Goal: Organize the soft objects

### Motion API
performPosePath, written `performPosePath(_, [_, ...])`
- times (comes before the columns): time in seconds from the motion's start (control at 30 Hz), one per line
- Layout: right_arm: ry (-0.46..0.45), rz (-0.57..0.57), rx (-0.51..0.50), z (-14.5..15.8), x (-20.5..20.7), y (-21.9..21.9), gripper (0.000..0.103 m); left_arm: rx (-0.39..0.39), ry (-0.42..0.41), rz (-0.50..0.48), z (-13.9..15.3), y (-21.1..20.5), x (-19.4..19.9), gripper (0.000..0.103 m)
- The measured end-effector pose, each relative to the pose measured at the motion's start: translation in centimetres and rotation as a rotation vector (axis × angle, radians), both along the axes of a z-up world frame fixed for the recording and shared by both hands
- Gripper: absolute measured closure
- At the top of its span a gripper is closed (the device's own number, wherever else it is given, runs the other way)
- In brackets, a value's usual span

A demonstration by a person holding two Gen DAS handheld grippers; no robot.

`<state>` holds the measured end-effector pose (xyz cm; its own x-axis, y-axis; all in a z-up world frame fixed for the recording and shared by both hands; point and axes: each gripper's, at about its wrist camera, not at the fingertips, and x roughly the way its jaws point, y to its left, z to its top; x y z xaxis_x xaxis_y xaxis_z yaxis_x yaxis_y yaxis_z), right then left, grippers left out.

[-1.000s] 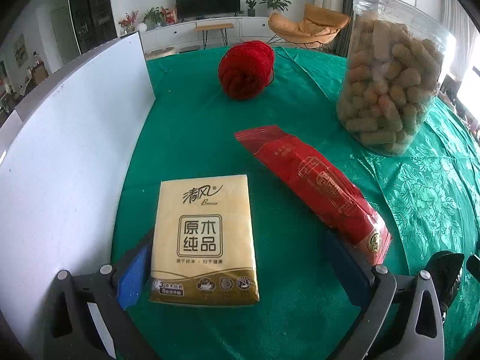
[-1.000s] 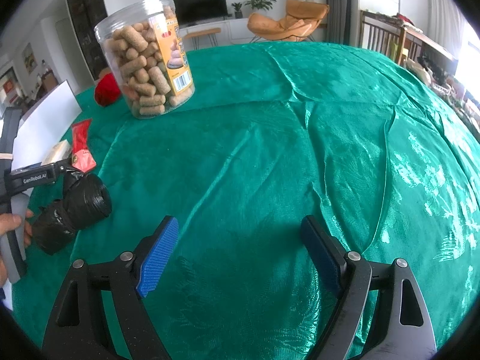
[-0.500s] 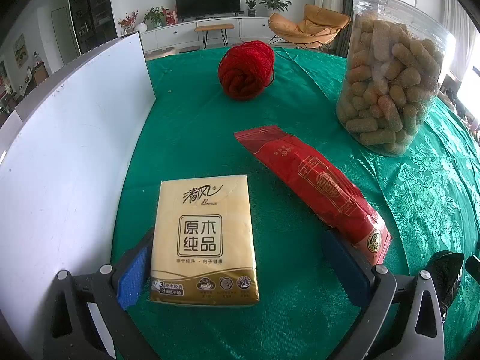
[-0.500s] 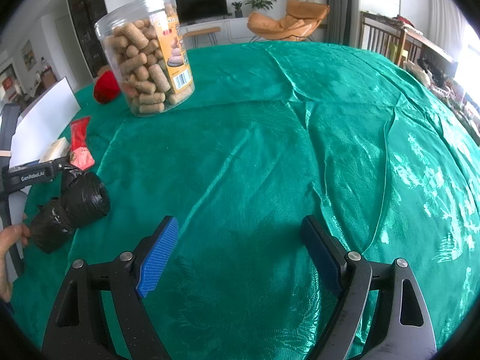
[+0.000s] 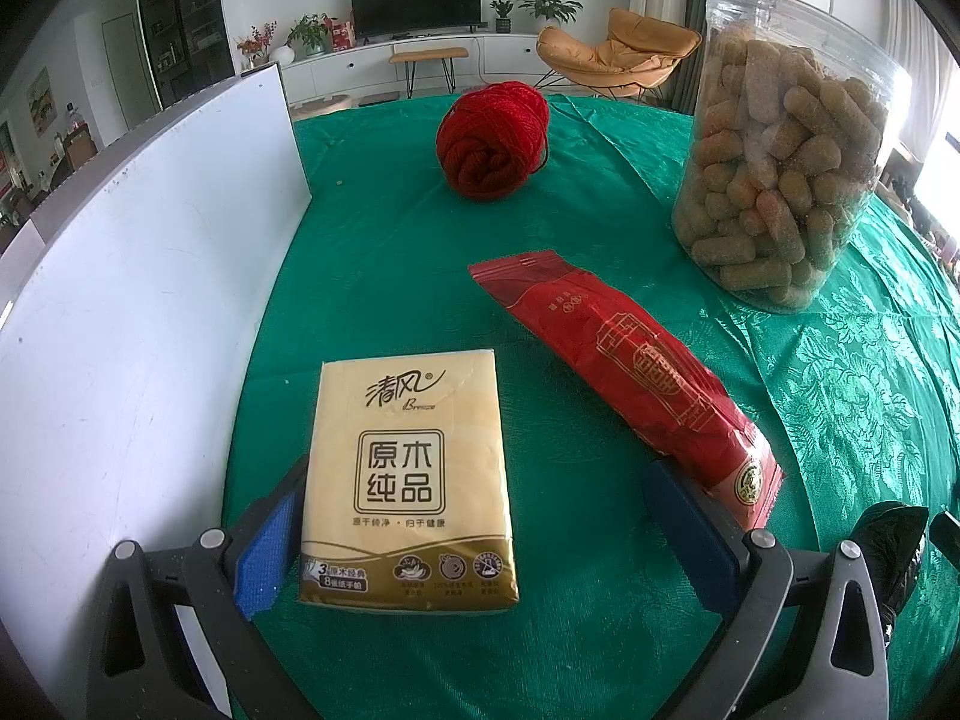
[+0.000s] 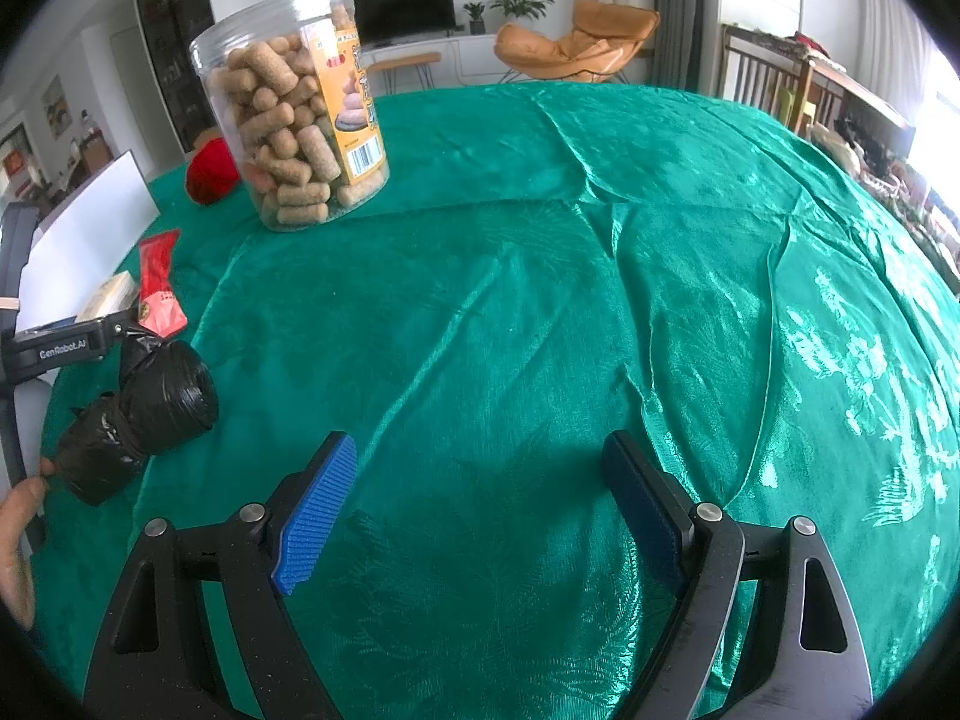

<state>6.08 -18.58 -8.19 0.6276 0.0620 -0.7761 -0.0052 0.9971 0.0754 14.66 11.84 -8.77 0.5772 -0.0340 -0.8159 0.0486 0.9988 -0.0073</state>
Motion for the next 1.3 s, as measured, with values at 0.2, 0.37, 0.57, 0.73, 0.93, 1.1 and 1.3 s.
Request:
performPosePath(0.2, [0.024, 0.055, -0.042, -0.1, 0.2, 0.4, 0.013, 0.000, 0.000, 0.000, 0.0, 0.0, 0.0, 0.000])
performPosePath(0.37, [0.053, 0.061, 0.007, 3.9, 2.6, 0.2, 0.015, 0.000, 0.000, 0.000, 0.0, 0.1, -0.1, 0.000])
performPosePath(0.57, [-0.101, 0.308, 0.154, 16.6, 8.2, 8.1, 0.014, 0.000, 0.000, 0.000, 0.0, 0.0, 0.0, 0.000])
performPosePath(0.73, [0.056, 0.440, 0.189, 19.2, 18.1, 17.2, 0.014, 0.000, 0.000, 0.000, 0.1, 0.1, -0.2, 0.000])
performPosePath(0.93, [0.260, 0.426, -0.008, 11.8, 26.2, 23.1, 0.016, 0.001, 0.001, 0.000, 0.0, 0.0, 0.1, 0.000])
performPosePath(1.1, [0.312, 0.391, -0.149, 7.1, 28.5, 25.1, 0.016, 0.000, 0.001, 0.000, 0.3, 0.7, 0.1, 0.000])
performPosePath(1.3, [0.355, 0.330, -0.140, 3.8, 30.0, 24.2, 0.059, 0.000, 0.001, 0.000, 0.1, 0.2, 0.5, 0.000])
